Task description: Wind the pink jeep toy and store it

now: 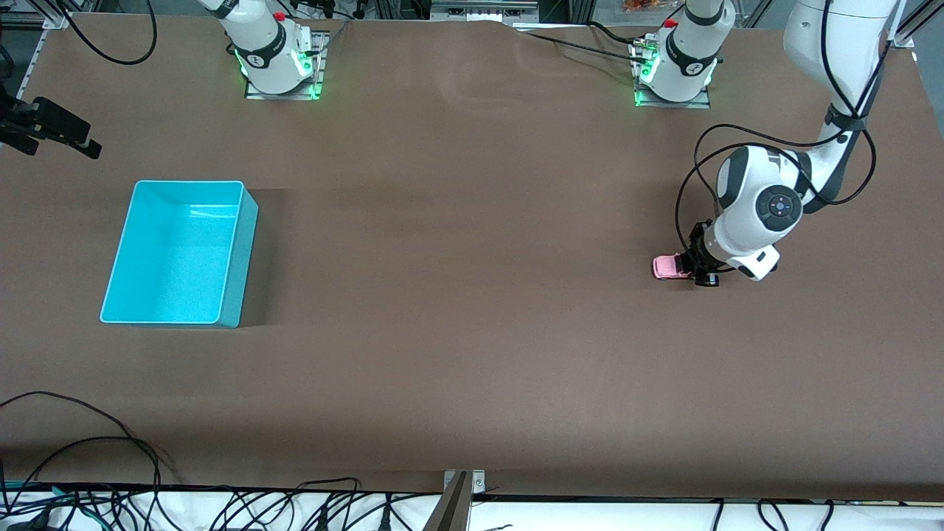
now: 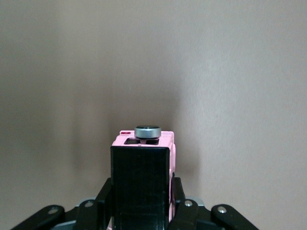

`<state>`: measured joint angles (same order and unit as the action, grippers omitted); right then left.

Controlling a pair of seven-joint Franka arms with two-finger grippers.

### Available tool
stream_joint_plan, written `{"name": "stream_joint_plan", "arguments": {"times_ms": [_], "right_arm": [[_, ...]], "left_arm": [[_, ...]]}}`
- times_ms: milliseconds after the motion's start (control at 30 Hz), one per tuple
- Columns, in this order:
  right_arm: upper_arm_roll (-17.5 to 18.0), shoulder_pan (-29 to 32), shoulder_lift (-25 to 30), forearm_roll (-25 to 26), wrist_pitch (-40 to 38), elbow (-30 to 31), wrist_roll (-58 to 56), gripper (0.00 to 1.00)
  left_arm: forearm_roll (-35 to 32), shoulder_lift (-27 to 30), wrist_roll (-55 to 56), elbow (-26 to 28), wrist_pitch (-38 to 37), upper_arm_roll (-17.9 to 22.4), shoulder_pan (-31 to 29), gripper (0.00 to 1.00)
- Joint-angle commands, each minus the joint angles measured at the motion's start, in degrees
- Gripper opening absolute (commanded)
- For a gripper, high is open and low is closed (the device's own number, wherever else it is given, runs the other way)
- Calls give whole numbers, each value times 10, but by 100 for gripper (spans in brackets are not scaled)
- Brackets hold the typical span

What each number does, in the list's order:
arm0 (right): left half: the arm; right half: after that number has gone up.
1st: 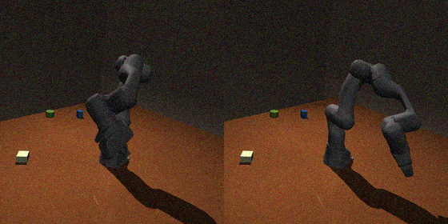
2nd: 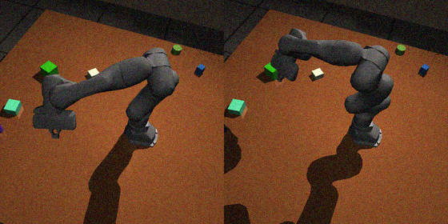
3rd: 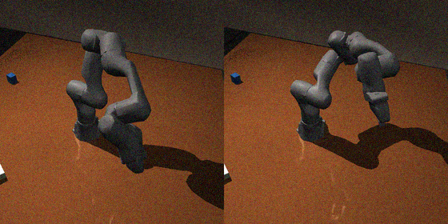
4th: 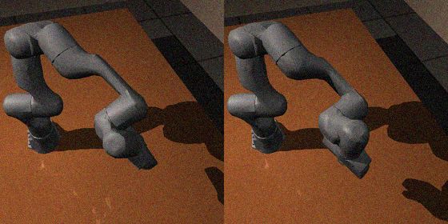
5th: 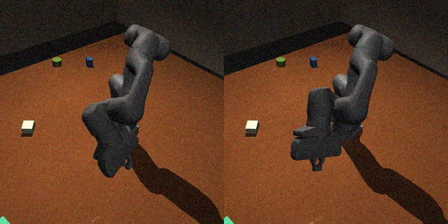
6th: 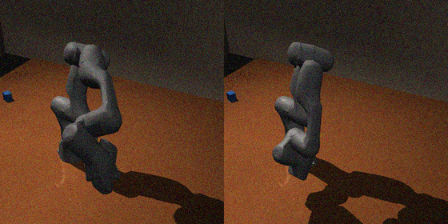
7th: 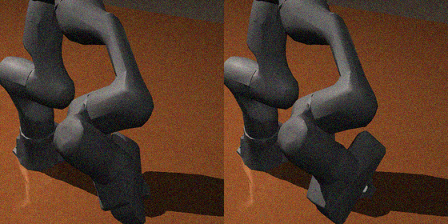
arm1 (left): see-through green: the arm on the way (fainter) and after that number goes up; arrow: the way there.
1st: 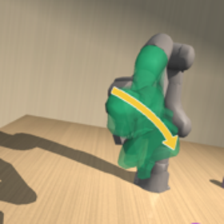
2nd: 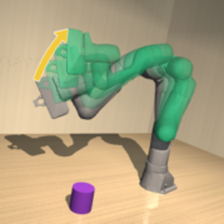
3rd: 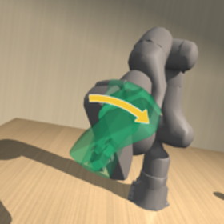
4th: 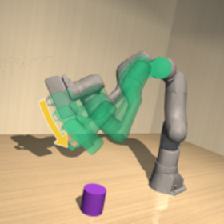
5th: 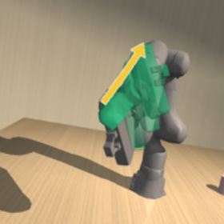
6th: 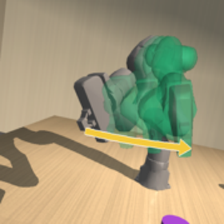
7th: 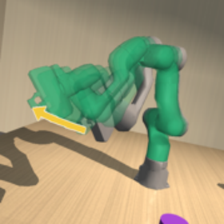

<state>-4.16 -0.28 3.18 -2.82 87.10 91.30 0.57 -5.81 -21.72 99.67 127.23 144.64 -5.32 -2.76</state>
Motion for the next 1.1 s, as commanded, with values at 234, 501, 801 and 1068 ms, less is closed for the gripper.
{"name": "stream_joint_plan", "arguments": {"times_ms": [234,501,801,1068], "right_arm": [[1,-3,-5,11,-9,-11,0,100],[1,-3,-4,11,-9,-11,0,100],[1,-4,-5,11,-9,-11,0,100],[1,-9,-6,12,-9,-11,0,100]], "left_arm": [[-34,-42,-92,-5,45,3,-79,9],[-82,-51,-117,-5,46,2,-116,9],[-87,-51,-117,-7,46,2,-123,57],[-86,-4,-116,-17,12,1,-124,100]]}}
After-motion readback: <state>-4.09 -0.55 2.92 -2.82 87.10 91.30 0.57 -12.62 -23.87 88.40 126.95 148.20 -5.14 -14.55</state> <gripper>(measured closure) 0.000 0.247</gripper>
